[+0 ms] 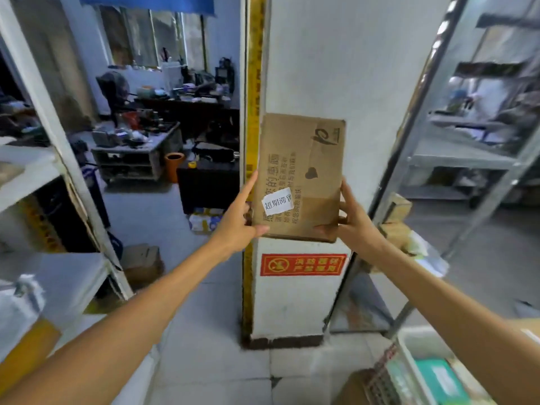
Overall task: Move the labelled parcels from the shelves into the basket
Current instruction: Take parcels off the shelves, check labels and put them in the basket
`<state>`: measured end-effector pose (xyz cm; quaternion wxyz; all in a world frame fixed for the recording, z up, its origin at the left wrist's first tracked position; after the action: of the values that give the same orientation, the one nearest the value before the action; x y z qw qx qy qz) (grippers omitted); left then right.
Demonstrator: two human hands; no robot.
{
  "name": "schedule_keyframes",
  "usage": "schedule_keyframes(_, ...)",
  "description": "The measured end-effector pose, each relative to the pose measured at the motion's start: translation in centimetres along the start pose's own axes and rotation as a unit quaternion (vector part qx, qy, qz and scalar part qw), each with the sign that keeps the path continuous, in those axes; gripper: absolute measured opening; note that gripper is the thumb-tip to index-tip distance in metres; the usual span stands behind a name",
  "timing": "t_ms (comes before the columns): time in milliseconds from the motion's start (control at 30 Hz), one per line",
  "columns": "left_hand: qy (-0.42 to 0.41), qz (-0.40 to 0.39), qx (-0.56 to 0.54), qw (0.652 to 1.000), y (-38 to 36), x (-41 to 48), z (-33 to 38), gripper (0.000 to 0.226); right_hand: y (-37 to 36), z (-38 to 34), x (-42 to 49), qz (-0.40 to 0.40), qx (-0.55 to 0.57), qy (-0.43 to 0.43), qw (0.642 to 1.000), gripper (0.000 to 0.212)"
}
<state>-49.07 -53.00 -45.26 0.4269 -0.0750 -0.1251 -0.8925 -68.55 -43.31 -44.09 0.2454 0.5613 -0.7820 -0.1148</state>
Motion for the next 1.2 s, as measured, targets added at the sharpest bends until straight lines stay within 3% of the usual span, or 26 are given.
schedule_keyframes(300,-0.014,-0.188,0.001,0.982,-18.3,5.8,-0.5,0.096,14.0,8.0,-9.0,0.139,-0.014,-0.132,0.981,0.115)
schedule_keyframes(567,0.015,-0.324,-0.039,0.945,-34.0,9.4,-0.9,0.1,24.0,13.8,-16.5,0.25,-0.005,-0.203,0.947,0.113)
schedule_keyframes(1000,0.065,-0.505,-0.036,0.86,-56.6,10.1,-5.6,0.095,32.8,23.9,-29.4,0.44,0.034,-0.307,0.843,0.113)
schedule_keyframes(1200,0.096,-0.579,-0.033,0.809,-63.4,10.3,-8.6,0.092,34.0,27.6,-32.9,0.51,0.023,-0.355,0.783,0.098)
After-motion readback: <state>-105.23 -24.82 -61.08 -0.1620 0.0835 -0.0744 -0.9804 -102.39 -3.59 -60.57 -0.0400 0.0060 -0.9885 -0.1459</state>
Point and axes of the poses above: each hand's wrist, its own x-axis towards the middle knuckle, its own y-axis out of the back of the hand, z = x × y, the point moved 7 cm from there along x, towards the middle knuckle, and after that the axes turned 5 degrees about -x, right-handed, at the moved point
